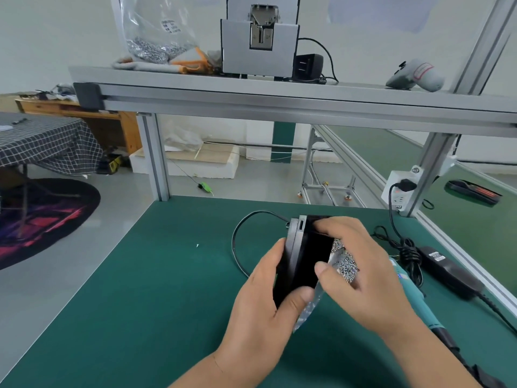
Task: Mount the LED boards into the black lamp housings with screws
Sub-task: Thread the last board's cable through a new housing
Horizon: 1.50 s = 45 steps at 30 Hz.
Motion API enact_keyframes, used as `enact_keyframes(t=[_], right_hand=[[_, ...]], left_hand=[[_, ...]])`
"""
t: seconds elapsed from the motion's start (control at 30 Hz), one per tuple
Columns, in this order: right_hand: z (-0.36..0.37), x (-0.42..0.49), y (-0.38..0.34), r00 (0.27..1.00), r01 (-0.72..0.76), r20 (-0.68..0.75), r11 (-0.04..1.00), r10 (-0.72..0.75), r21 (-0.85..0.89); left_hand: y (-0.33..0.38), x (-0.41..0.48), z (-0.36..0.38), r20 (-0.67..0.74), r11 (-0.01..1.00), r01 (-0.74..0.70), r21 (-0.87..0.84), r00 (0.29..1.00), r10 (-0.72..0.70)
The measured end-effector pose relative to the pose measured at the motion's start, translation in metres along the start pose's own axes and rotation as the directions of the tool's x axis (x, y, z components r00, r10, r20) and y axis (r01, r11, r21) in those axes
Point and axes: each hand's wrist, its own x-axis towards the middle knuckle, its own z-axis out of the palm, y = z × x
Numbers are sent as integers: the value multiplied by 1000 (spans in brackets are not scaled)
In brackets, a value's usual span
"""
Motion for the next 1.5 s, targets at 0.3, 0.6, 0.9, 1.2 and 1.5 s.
enact_keyframes(t=[0.3,0.6,0.9,1.2,1.5], right_hand=[[-10,5,15,971,-94,-143,858,190,504],[-33,11,18,792,-606,272,649,546,460],[-36,11,11,778,-628,403,575,482,524],[-25,18,25,773,-551,136,549,620,629],[-21,11,32,818,-513,-27,749,575,419]], left_hand=[[3,3,-2,23,917,-75,391,997,72],[-4,5,-10,175,748,-470,469,879,443],[-5,11,-6,292,763,-505,404,861,416],[0,17,-11,304,795,-543,269,831,465],[6,24,-32,197,779,414,-471,910,-365]])
